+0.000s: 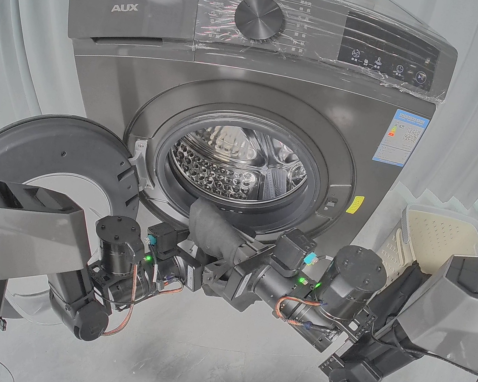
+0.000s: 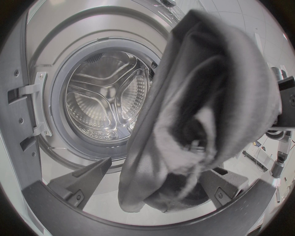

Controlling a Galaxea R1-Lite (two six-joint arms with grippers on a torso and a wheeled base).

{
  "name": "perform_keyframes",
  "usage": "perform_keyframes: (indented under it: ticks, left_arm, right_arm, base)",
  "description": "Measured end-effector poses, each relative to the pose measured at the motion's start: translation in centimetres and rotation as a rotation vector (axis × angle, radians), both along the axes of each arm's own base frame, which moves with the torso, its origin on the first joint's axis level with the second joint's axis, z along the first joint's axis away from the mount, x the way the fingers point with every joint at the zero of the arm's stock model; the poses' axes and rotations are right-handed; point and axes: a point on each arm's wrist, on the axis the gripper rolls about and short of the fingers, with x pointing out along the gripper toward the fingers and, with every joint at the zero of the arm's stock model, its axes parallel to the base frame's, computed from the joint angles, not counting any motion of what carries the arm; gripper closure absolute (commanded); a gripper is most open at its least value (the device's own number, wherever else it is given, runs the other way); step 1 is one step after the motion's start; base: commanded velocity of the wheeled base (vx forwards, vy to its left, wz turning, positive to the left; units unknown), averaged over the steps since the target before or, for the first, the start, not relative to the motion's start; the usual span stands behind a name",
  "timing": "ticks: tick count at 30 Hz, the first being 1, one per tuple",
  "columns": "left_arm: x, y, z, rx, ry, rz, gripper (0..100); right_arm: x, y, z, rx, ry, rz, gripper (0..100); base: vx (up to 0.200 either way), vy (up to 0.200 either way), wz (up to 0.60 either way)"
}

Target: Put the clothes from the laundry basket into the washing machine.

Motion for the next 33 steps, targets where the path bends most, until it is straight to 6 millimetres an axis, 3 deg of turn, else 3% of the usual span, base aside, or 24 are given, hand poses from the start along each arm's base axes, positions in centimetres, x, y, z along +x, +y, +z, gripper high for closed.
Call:
perform_keyframes:
  ticks: [1,2,13,23,33]
  left_arm:
    - [0.2,0.0,-0.1,-0.001,-0.001,0.004,0]
    - [0.5,0.0,-0.2,-0.002,-0.004,0.011,100]
    - [1.1,0.7,-0.5,-0.004,-0.002,0.038,100]
    - [1.4,2.0,1.0,-0.03,-0.029,0.111,100]
    - [0.4,1.7,2.0,-0.037,-0.038,0.093,100]
  right_arm:
    - [-0.1,0.0,0.0,-0.001,0.001,0.003,100]
    - [-0.2,0.0,0.0,-0.002,0.001,0.004,100]
    - [-0.1,-0.9,0.2,-0.001,0.011,-0.012,100]
    - [-0.4,-2.8,-1.0,-0.045,0.052,-0.054,100]
    - [-0.6,-2.5,-1.1,-0.046,0.052,-0.048,100]
  base:
    - [0.0,0.0,0.0]
    - [0.0,0.0,0.0]
    - [0.0,0.0,0.0]
    - [0.0,0.0,0.0]
    - [0.0,0.0,0.0]
